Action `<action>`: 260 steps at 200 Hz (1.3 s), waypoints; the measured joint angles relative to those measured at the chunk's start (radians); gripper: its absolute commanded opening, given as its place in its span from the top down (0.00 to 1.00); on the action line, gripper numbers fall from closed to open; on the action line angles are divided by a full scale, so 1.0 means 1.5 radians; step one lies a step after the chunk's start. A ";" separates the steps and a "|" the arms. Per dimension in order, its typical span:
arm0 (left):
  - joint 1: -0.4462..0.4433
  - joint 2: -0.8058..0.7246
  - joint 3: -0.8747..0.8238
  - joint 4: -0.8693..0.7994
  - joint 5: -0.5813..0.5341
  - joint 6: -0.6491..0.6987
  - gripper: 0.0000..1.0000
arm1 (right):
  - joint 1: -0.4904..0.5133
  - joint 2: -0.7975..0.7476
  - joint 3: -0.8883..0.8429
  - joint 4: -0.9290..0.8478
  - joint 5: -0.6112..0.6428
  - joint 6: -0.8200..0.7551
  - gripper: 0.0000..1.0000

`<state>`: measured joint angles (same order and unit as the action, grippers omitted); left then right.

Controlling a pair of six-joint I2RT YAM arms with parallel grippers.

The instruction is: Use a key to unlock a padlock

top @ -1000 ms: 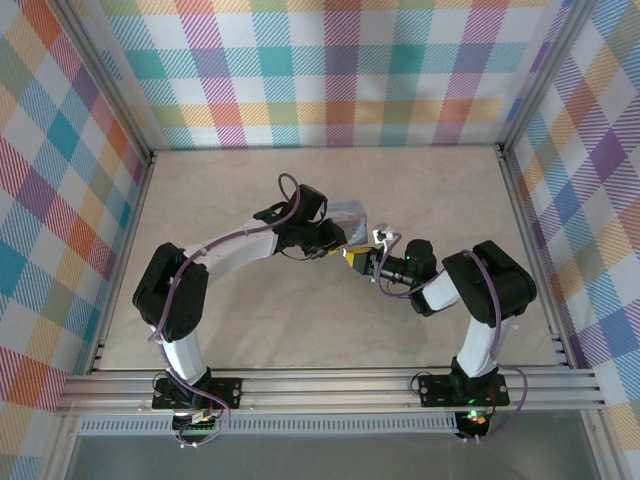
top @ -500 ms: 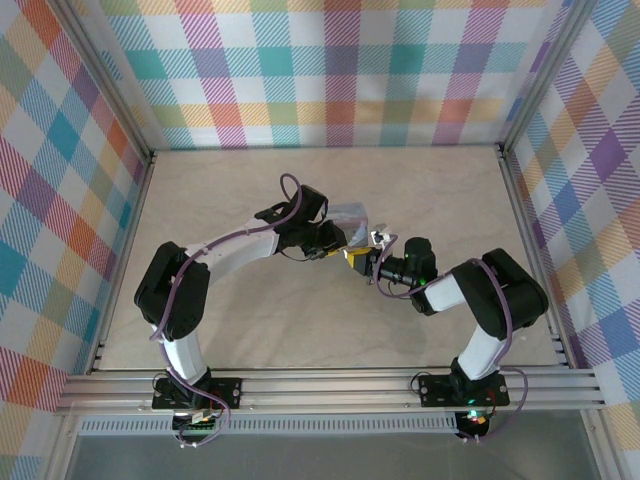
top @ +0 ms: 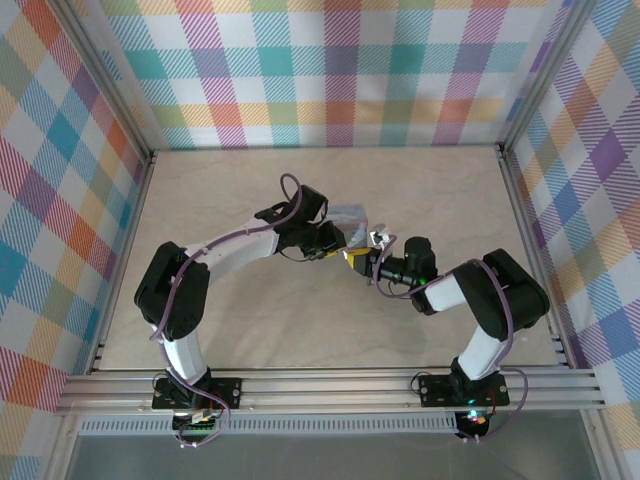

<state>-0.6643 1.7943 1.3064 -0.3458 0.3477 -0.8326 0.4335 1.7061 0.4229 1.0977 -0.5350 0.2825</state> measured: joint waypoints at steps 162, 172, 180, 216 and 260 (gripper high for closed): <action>0.000 0.002 0.000 0.002 -0.026 0.012 0.85 | 0.003 0.008 0.036 -0.050 -0.023 0.009 1.00; 0.000 0.002 0.000 0.004 -0.026 0.012 0.85 | 0.003 0.008 0.037 -0.050 -0.023 0.011 1.00; 0.000 0.002 -0.001 0.005 -0.026 0.012 0.85 | 0.003 0.008 0.038 -0.050 -0.023 0.013 1.00; 0.000 0.002 -0.001 0.006 -0.029 0.012 0.85 | 0.002 0.009 0.046 -0.061 -0.025 0.012 1.00; 0.000 0.002 -0.001 0.011 -0.031 0.012 0.85 | -0.016 0.009 0.055 -0.080 -0.037 0.007 1.00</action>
<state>-0.6647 1.7969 1.3056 -0.3298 0.3016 -0.8143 0.4099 1.7203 0.5060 0.9775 -0.5907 0.2928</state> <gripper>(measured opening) 0.213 0.047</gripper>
